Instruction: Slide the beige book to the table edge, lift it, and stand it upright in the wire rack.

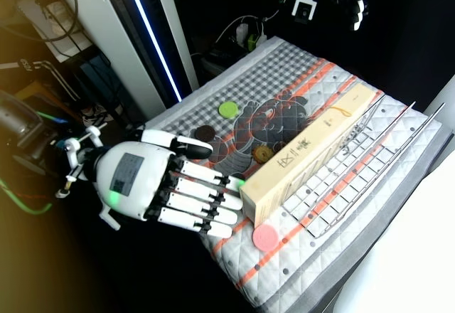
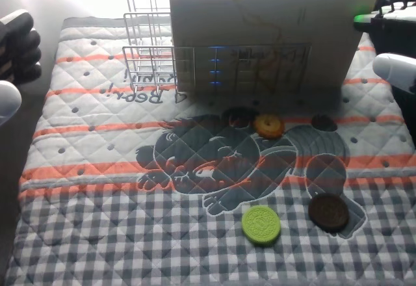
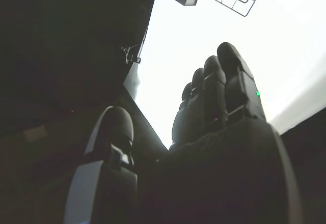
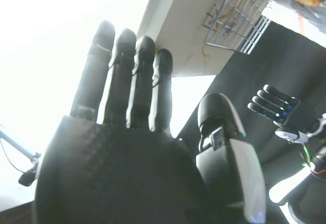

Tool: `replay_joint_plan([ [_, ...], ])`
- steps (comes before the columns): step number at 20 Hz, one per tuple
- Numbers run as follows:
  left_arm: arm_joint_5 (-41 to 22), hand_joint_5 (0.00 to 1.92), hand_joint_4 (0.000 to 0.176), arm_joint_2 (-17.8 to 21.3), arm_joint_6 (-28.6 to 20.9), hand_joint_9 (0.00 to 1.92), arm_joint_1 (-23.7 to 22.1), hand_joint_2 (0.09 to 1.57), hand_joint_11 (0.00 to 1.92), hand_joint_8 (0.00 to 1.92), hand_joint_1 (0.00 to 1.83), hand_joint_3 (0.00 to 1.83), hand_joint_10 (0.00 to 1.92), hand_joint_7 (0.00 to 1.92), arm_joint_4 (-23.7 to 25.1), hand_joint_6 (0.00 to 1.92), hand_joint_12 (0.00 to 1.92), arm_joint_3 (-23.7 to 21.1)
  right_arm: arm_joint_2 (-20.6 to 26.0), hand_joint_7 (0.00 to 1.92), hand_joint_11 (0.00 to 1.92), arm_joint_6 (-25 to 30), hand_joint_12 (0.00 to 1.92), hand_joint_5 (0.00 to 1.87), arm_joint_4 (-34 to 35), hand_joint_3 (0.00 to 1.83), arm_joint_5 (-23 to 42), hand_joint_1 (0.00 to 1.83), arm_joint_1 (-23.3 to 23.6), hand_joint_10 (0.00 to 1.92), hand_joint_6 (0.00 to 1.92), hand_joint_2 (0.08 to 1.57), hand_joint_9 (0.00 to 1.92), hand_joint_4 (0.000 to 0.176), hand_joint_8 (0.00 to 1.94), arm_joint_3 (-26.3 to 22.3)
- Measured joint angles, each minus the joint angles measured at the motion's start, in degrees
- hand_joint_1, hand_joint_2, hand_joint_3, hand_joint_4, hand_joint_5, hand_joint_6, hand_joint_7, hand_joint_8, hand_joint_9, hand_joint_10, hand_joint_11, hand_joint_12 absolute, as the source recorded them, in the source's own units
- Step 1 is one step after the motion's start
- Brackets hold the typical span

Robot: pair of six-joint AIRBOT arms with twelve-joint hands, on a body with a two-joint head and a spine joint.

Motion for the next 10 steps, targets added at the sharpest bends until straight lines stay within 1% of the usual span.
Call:
replay_joint_plan([
  [1,0.0,0.08,0.000,0.0,0.0,0.21,0.0,1.35,0.00,0.00,0.40,0.00,0.01,0.20,0.0,0.00,0.65,0.0,0.0,0.48,0.41,0.0,0.01,0.48,0.0,0.00,0.0,0.13,0.0,0.00,0.00,1.38,0.43,0.036,0.00,0.0],
  [2,-0.1,0.09,0.000,0.0,0.0,0.20,0.0,1.34,0.00,0.00,0.39,0.00,0.00,0.19,0.0,0.00,0.64,0.0,0.1,0.49,0.42,0.0,0.01,0.48,-0.5,0.00,-0.3,0.13,0.0,0.00,0.00,1.39,0.44,0.031,0.00,0.0],
  [3,-0.3,0.09,0.000,0.0,0.0,0.20,0.0,1.34,0.00,0.00,0.39,0.00,0.00,0.19,0.0,0.00,0.64,0.0,0.3,0.49,0.42,0.0,0.01,0.47,-1.1,0.00,-0.7,0.10,0.0,0.00,0.00,1.38,0.44,0.039,0.00,-0.1],
  [4,-0.4,0.09,0.000,0.0,0.0,0.20,0.0,1.34,0.00,0.00,0.38,0.00,0.00,0.18,0.0,0.00,0.64,0.0,0.8,0.50,0.44,0.0,0.01,0.46,-1.6,0.00,-1.2,0.09,0.0,0.01,0.00,1.39,0.46,0.043,0.01,-0.2],
  [5,-0.4,0.09,0.000,0.0,0.0,0.20,0.0,1.34,0.00,0.00,0.37,0.00,0.00,0.18,-0.1,0.00,0.64,0.0,1.3,0.52,0.44,0.0,0.01,0.48,-1.7,0.00,-1.5,0.14,-0.3,0.01,0.01,1.37,0.47,0.041,0.01,-0.2],
  [6,-0.4,0.10,0.000,0.0,0.0,0.21,0.1,1.34,0.00,0.00,0.36,0.00,0.00,0.18,-0.2,0.00,0.67,0.0,1.9,0.52,0.46,0.0,0.02,0.48,-1.2,0.00,-1.8,0.13,-0.4,0.01,0.00,1.36,0.48,0.032,0.01,-0.2],
  [8,-0.5,0.11,0.000,0.0,0.0,0.21,0.3,1.33,0.00,0.00,0.34,0.00,0.00,0.18,-0.3,0.00,0.67,0.0,2.2,0.51,0.43,-0.3,0.01,0.49,-0.3,0.00,-2.7,0.14,-0.5,0.00,0.01,1.37,0.46,0.045,0.00,0.0],
  [9,-0.5,0.11,0.000,0.0,0.0,0.21,0.3,1.33,0.00,0.00,0.33,0.00,0.00,0.18,-0.3,0.00,0.67,0.0,2.2,0.51,0.43,-0.5,0.01,0.48,-0.3,0.00,-3.5,0.14,-0.5,0.00,0.00,1.36,0.46,0.040,0.00,0.4],
  [10,-0.6,0.11,0.000,0.0,0.0,0.21,0.3,1.33,0.00,0.00,0.36,0.00,0.00,0.19,-0.3,0.00,0.67,0.0,2.2,0.52,0.42,-0.5,0.00,0.49,-0.4,0.00,-4.2,0.14,-0.5,0.00,0.00,1.37,0.46,0.041,0.00,0.6],
])
